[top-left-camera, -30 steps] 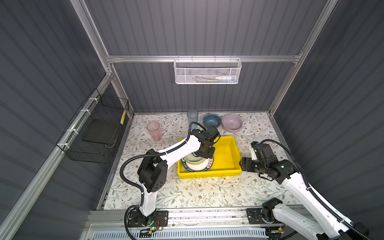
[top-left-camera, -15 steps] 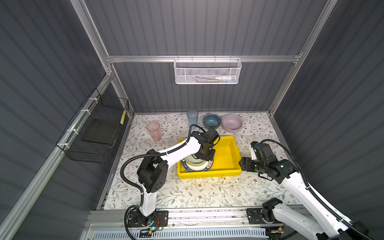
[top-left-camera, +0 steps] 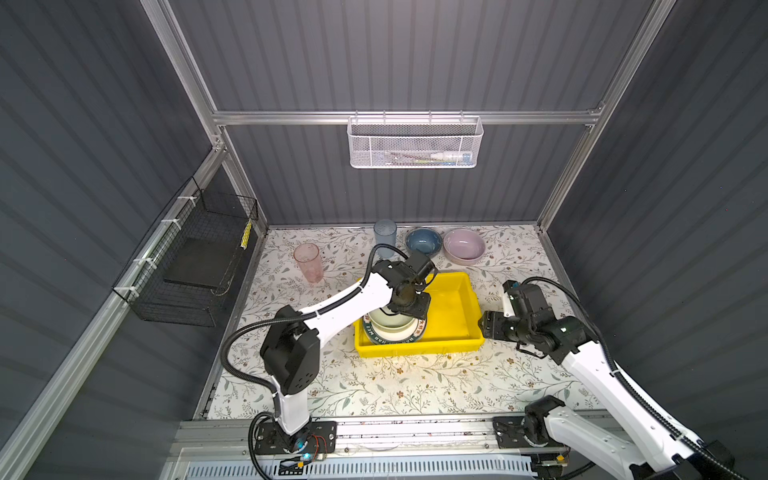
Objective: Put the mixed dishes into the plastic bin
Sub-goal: 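Lower the green bowl onto the plate stack with the left gripper, then open the left gripper and withdraw it while the right moves toward the lilac bowl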
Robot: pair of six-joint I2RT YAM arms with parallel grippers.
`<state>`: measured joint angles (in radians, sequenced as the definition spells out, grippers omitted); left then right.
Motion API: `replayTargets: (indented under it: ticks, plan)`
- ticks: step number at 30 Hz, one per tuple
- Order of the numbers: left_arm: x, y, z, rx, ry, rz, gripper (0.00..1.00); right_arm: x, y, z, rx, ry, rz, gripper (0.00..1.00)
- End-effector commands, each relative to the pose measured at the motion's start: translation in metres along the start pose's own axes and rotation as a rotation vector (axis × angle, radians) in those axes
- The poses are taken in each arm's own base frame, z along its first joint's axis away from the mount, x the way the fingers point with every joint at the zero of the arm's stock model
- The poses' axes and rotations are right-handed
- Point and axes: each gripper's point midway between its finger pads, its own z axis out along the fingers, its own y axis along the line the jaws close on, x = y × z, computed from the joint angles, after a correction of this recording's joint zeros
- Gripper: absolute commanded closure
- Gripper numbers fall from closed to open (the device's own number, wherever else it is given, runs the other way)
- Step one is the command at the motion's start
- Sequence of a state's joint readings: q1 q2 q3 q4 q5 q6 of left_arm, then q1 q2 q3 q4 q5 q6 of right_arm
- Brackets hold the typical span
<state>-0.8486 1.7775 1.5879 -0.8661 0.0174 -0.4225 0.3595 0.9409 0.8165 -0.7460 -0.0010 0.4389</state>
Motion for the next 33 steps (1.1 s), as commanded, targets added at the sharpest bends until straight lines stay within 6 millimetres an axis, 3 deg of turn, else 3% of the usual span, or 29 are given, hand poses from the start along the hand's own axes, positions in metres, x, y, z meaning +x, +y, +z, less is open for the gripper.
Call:
replayTargets:
  ticks: [1, 6, 10, 13, 19, 27, 33]
  plan:
    - [-0.009, 0.02, -0.029, -0.043, -0.091, -0.022, 0.38, -0.027, 0.007, -0.008, -0.027, -0.062, -0.003, 0.25]
    - [-0.008, 0.075, -0.06, -0.072, -0.163, -0.15, 0.34, -0.058, 0.002, -0.004, -0.02, -0.111, 0.019, 0.22]
    - [0.009, 0.114, -0.077, -0.14, -0.201, -0.171, 0.19, -0.086, -0.009, 0.012, -0.013, -0.105, 0.077, 0.22]
    - [0.02, 0.143, -0.084, -0.187, -0.194, -0.191, 0.12, -0.109, -0.016, 0.022, -0.001, -0.116, 0.101, 0.22]
    - [0.036, 0.192, -0.084, -0.182, -0.181, -0.283, 0.11, -0.156, -0.032, 0.046, 0.016, -0.135, 0.154, 0.24]
    - [0.048, 0.228, -0.075, -0.138, -0.191, -0.364, 0.07, -0.213, -0.06, 0.106, 0.064, -0.122, 0.228, 0.32]
    - [0.049, 0.249, -0.071, -0.152, -0.213, -0.38, 0.07, -0.242, -0.068, 0.16, 0.074, -0.085, 0.24, 0.4]
